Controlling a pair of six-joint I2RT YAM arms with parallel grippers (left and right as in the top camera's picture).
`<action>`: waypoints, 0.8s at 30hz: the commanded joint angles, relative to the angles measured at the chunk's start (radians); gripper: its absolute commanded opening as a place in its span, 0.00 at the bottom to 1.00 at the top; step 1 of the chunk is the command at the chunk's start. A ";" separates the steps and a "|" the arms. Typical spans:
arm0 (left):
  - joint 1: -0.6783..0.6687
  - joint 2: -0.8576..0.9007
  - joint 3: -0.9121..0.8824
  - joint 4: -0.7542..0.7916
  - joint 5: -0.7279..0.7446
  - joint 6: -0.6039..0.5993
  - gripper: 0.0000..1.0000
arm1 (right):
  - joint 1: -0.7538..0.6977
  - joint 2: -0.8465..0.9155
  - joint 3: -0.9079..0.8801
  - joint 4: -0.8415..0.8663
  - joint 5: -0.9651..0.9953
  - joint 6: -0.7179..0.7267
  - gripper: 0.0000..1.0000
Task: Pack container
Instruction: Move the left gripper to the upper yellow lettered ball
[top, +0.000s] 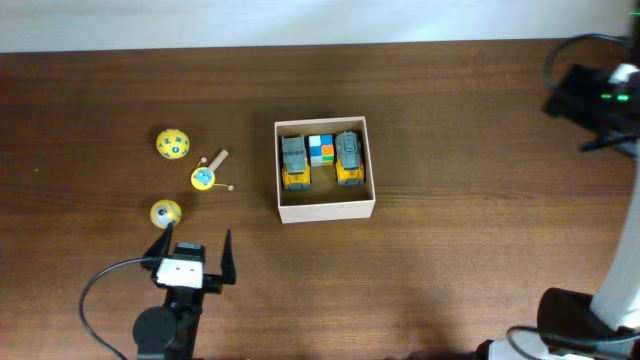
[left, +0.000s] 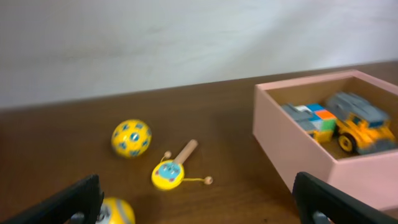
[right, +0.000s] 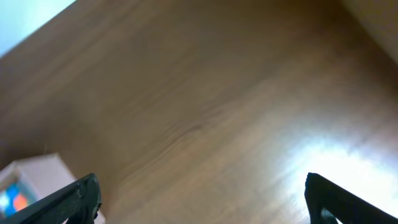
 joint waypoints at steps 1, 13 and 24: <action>0.006 0.001 0.036 -0.066 -0.159 -0.173 0.99 | -0.073 0.015 -0.012 -0.006 0.006 0.068 0.99; 0.006 0.082 0.342 -0.326 -0.288 -0.181 0.99 | -0.179 0.029 -0.019 -0.006 0.047 0.067 0.99; 0.006 0.374 0.650 -0.525 -0.117 -0.182 0.99 | -0.179 0.029 -0.019 -0.006 0.047 0.067 0.99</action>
